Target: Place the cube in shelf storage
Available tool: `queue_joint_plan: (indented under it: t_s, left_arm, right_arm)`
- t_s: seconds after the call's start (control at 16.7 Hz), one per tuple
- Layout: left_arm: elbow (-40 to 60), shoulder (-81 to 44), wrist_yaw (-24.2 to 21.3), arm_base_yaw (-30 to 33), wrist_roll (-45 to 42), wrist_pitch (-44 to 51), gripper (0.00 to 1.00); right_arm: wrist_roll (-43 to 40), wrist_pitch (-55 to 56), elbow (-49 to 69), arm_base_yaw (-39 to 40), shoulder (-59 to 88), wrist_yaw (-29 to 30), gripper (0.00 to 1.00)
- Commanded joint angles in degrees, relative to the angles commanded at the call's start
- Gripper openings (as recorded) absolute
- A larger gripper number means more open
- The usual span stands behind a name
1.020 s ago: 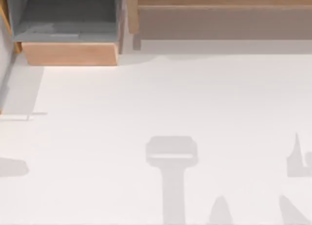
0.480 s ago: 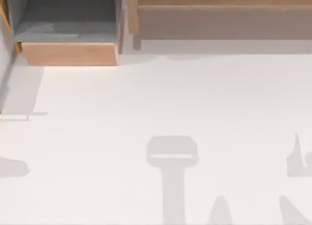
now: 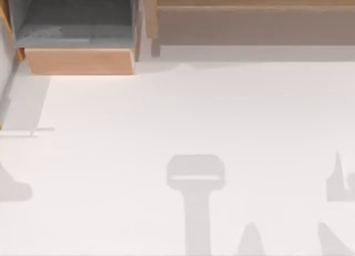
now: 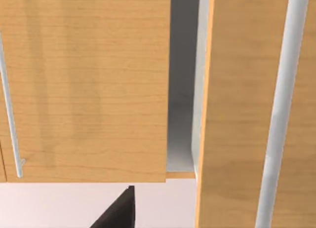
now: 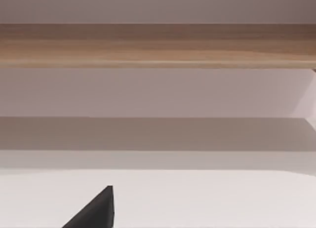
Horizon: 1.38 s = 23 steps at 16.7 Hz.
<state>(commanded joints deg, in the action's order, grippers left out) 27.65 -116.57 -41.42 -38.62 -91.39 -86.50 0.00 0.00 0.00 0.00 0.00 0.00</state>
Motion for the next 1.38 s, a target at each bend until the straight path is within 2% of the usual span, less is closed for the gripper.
queue_joint_plan:
  t_s: [0.42, 0.72, 1.02, 1.2, 1.38]
  left_arm:
    - [-0.1, 0.1, -0.2, 0.0, 0.0, -0.1, 1.00]
    - [-3.4, 1.2, -2.8, -2.7, -0.2, -2.1, 1.00]
    - [-3.0, 1.1, -2.6, -2.8, -0.1, -1.5, 1.00]
    - [0.1, 1.9, -1.0, -5.1, 1.2, 3.0, 1.00]
    - [6.5, 3.0, 2.1, -8.6, 4.0, 12.1, 1.00]
  right_arm:
    - [0.0, 0.0, 0.0, 0.0, 0.0, 0.0, 1.00]
    - [0.0, 0.0, 0.0, 0.0, 0.0, 0.0, 1.00]
    - [0.0, 0.0, 0.0, 0.0, 0.0, 0.0, 1.00]
    - [0.0, 0.0, 0.0, 0.0, 0.0, 0.0, 1.00]
    - [0.0, 0.0, 0.0, 0.0, 0.0, 0.0, 1.00]
